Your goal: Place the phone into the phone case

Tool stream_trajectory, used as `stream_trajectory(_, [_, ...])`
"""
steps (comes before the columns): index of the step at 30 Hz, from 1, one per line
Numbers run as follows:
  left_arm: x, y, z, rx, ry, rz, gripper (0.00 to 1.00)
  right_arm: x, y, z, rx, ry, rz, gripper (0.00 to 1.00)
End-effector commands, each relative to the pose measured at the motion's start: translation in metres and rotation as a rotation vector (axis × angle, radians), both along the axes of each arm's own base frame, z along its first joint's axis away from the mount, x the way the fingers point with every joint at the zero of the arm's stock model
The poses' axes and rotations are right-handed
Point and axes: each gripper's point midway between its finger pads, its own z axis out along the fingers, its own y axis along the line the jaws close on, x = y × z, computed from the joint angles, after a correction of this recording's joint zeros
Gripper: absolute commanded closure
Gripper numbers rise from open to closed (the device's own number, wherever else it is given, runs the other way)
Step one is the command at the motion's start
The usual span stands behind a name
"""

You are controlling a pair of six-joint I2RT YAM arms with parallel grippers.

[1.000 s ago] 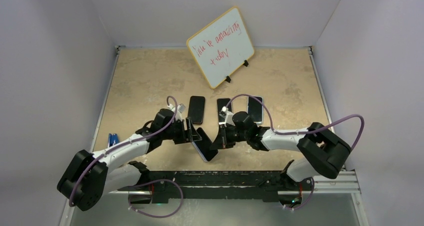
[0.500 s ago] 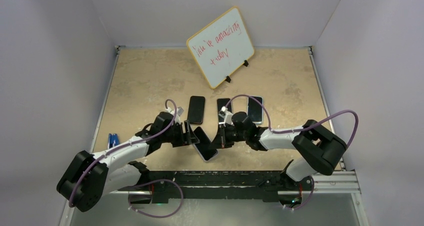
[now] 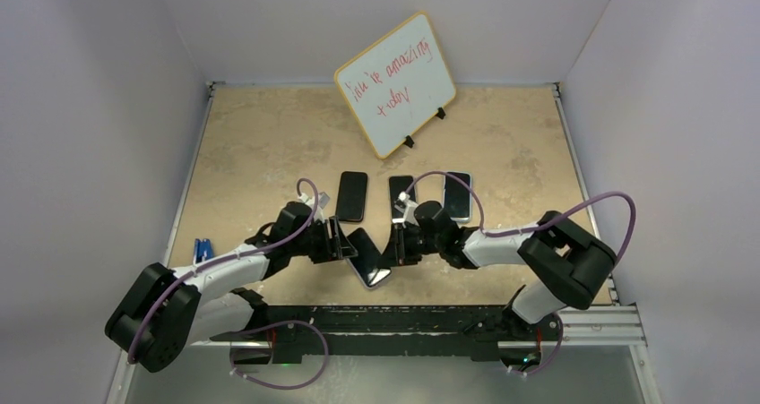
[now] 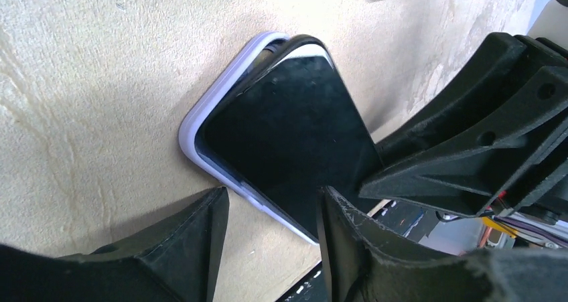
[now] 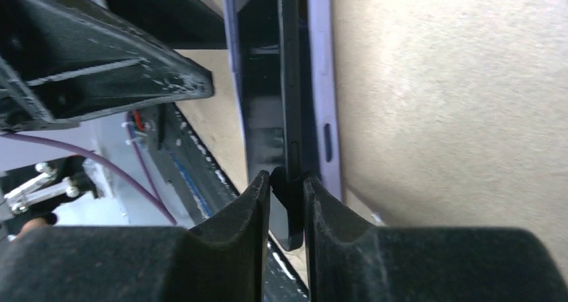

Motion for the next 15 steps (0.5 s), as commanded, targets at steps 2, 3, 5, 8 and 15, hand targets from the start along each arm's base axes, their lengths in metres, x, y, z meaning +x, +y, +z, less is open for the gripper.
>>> stream_trajectory(2, [0.006, -0.002, 0.008, 0.001, -0.021, 0.008, 0.50, 0.013, -0.011, 0.007, -0.106, -0.055, -0.046, 0.67])
stream_trajectory(3, [0.006, -0.001, 0.008, 0.008, -0.019, 0.010, 0.51, 0.014, -0.013, 0.011, -0.117, -0.069, -0.050, 0.63])
stream_trajectory(5, [0.008, 0.001, 0.008, 0.019, -0.017, 0.016, 0.53, 0.018, -0.015, 0.021, -0.132, -0.096, -0.058, 0.57])
stream_trajectory(8, [0.011, 0.000, 0.012, 0.019, -0.023, 0.027, 0.55, 0.025, -0.018, 0.034, -0.146, -0.137, -0.077, 0.51])
stream_trajectory(15, [0.017, -0.003, 0.023, -0.003, -0.041, 0.041, 0.55, 0.040, -0.017, 0.035, -0.185, -0.187, -0.080, 0.47])
